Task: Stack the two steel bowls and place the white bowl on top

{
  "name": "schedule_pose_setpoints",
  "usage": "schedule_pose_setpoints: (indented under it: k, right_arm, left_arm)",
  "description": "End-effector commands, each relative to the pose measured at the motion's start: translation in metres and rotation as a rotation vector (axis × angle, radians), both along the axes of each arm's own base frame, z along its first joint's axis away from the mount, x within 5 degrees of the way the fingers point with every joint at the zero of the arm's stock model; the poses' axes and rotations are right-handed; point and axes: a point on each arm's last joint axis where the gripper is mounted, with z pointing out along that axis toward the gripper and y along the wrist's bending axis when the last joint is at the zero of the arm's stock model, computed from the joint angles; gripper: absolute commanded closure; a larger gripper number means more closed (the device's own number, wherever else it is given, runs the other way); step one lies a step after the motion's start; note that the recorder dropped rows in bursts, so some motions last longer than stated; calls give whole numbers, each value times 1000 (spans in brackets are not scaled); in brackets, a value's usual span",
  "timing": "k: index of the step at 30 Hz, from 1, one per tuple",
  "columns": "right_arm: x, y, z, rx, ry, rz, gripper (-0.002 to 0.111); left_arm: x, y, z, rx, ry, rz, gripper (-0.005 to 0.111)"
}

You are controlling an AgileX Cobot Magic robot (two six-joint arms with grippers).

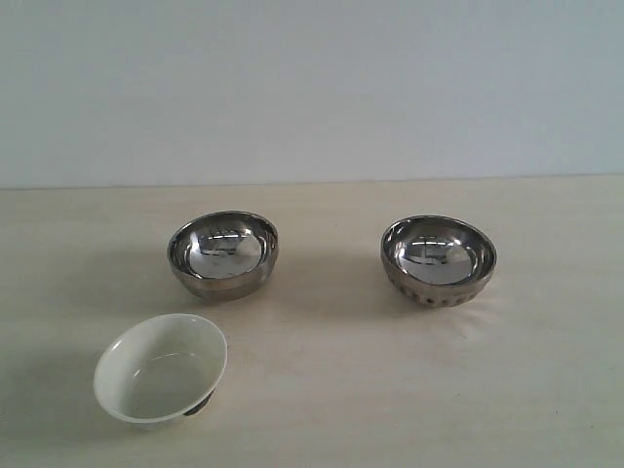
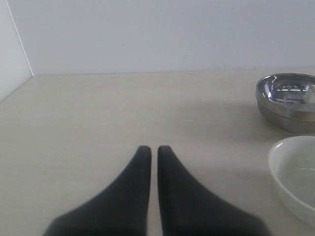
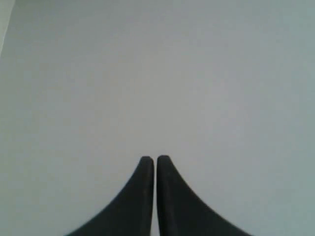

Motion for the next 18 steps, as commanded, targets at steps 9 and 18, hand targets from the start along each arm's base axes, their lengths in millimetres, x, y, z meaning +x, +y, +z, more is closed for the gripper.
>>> schedule_pose_setpoints:
  k: [9, 18]
  right_arm:
    - [111, 22, 53, -130, 629, -9, 87]
    - [211, 56, 14, -311, 1104, 79, 44]
  left_arm:
    - [0, 0, 0, -13, -7, 3, 103]
    - [0, 0, 0, -13, -7, 3, 103]
